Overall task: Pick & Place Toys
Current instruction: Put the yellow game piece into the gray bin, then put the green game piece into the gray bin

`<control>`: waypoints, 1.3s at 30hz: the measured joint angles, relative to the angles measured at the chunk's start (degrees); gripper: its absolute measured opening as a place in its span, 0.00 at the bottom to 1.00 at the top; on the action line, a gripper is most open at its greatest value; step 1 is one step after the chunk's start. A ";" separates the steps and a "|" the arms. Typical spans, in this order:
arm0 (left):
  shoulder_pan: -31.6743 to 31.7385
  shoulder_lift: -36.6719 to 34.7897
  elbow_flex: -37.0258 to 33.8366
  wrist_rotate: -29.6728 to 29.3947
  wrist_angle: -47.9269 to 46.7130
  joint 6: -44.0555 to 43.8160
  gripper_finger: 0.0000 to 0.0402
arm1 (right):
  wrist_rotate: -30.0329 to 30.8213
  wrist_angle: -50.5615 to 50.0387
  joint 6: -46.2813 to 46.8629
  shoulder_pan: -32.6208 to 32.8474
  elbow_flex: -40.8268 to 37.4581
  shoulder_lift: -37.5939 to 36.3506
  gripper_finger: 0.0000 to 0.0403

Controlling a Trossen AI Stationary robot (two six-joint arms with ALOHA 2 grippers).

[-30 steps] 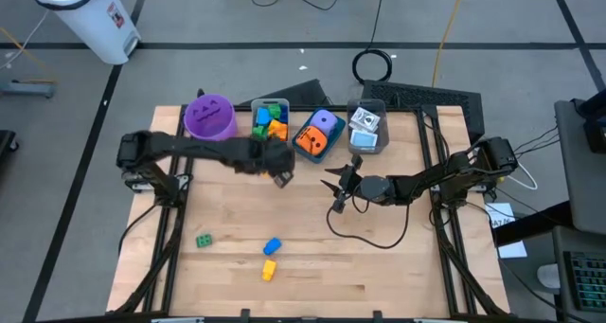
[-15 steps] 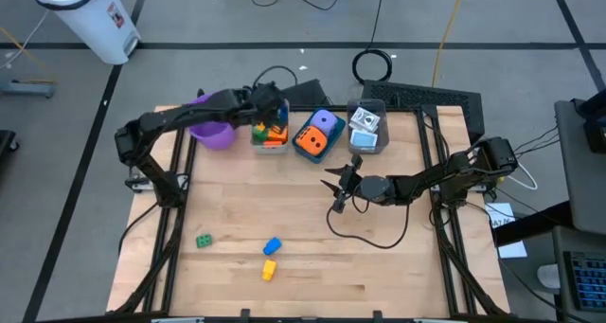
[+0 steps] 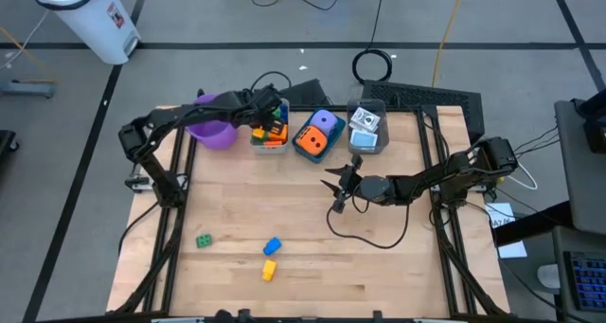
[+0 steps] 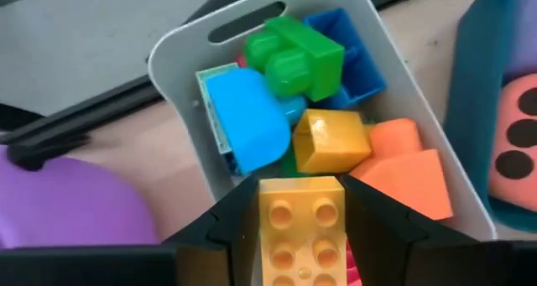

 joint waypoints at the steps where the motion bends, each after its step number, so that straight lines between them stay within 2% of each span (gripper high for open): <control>1: -0.01 0.00 -0.30 0.04 0.81 0.00 0.39 | 0.00 -0.02 -0.02 0.00 0.00 0.00 0.39; 12: -0.02 0.00 -0.84 0.20 3.14 0.30 0.56 | 0.00 -0.03 0.01 -0.01 0.00 0.00 0.39; 18: -0.02 -1.12 -0.81 0.29 4.14 4.69 0.60 | 0.00 -0.04 0.02 0.00 0.00 0.00 0.39; 21: -0.02 -3.12 -0.36 1.93 4.17 7.17 0.61 | 0.00 -0.04 0.02 -0.01 0.00 0.00 0.39; 25: -0.25 -7.60 -0.23 6.92 3.81 10.80 0.61 | 0.00 -0.07 0.02 0.00 0.00 0.00 0.39; 32: -4.42 -15.71 -0.18 14.59 -6.31 14.80 0.61 | 0.00 -0.09 0.04 -0.02 0.00 0.00 0.39; 39: -16.04 -17.54 -0.16 15.04 -19.21 10.46 0.61 | -0.08 -0.08 0.40 0.00 0.00 0.00 0.39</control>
